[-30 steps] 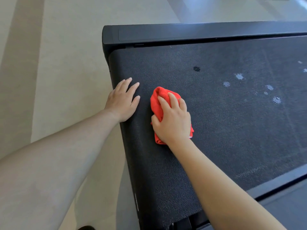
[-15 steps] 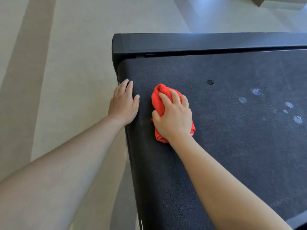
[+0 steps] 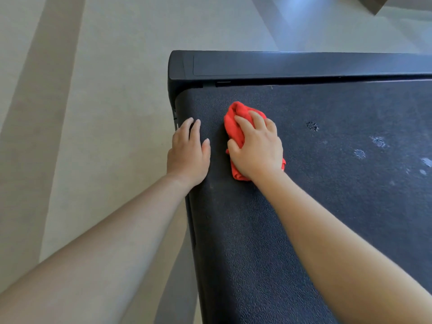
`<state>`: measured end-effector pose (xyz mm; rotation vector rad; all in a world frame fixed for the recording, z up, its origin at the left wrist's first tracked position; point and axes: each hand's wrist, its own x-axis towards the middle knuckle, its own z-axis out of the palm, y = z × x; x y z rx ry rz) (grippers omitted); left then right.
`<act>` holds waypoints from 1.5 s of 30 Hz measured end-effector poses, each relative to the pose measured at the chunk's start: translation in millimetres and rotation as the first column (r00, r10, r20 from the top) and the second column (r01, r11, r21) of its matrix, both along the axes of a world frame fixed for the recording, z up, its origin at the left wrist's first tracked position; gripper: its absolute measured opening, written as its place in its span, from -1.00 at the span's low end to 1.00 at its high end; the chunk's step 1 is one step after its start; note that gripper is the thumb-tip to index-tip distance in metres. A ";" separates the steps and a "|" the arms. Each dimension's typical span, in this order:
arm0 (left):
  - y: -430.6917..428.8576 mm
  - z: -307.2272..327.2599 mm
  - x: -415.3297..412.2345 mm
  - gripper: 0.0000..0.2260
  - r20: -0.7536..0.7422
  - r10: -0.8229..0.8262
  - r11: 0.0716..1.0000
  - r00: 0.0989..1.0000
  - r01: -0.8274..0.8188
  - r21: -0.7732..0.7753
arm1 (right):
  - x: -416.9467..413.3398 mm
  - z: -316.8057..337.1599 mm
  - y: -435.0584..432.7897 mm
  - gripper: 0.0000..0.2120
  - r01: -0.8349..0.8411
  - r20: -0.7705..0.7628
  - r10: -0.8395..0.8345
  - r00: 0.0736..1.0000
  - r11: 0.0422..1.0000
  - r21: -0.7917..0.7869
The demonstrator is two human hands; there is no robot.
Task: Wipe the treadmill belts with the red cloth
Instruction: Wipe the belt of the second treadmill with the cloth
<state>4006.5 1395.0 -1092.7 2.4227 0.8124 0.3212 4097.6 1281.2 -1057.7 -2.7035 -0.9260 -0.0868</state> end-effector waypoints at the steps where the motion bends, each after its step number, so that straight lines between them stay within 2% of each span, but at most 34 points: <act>1: 2.1 0.5 -0.9 -0.53 0.005 -0.012 1.000 1.000 0.012 -0.007 | -11.5 -1.8 -6.7 -0.45 -0.015 0.024 0.015 1.000 1.000 0.009; 5: 19.0 -2.8 -6.9 -0.55 0.020 -0.035 0.999 0.999 0.035 -0.006 | -36.5 -6.5 -16.5 -0.43 -0.018 0.066 0.017 0.998 1.000 0.026; 9: 24.5 -8.3 -7.4 -0.53 0.008 -0.026 0.999 1.000 0.026 -0.044 | -8.9 -3.0 11.2 -0.47 -0.007 0.051 0.006 0.999 1.000 0.021; 18: 15.6 -7.0 -3.2 -0.53 -0.049 0.016 1.000 0.999 -0.016 -0.004 | 41.6 0.5 66.1 -0.50 0.022 -0.018 -0.022 1.000 1.000 -0.008; 23: 16.3 -2.7 -4.5 -0.53 -0.081 0.010 1.000 0.997 -0.012 -0.024 | 18.9 3.7 40.3 -0.48 -0.026 -0.042 0.025 0.999 0.999 -0.021; 27: 9.5 8.0 2.0 -0.54 -0.073 0.022 1.000 0.997 -0.024 -0.015 | -8.9 -0.4 -16.8 -0.48 0.001 -0.013 -0.002 1.000 1.000 -0.009; 32: -23.3 17.5 28.8 -0.54 -0.184 -0.068 0.986 0.981 0.094 0.137 | 4.9 -2.1 -77.7 -0.49 0.152 0.001 -0.152 0.988 0.988 0.013; 36: -60.3 18.7 61.1 -0.53 -0.246 -0.189 0.950 0.951 0.241 0.200 | 30.5 -3.9 -77.4 -0.54 0.169 0.011 -0.170 0.985 0.985 0.024; 45: -68.5 8.5 74.2 -0.51 -0.234 -0.146 0.938 0.961 0.210 0.276 | 126.2 0.0 -53.3 -0.52 0.202 0.005 -0.202 0.979 0.979 0.025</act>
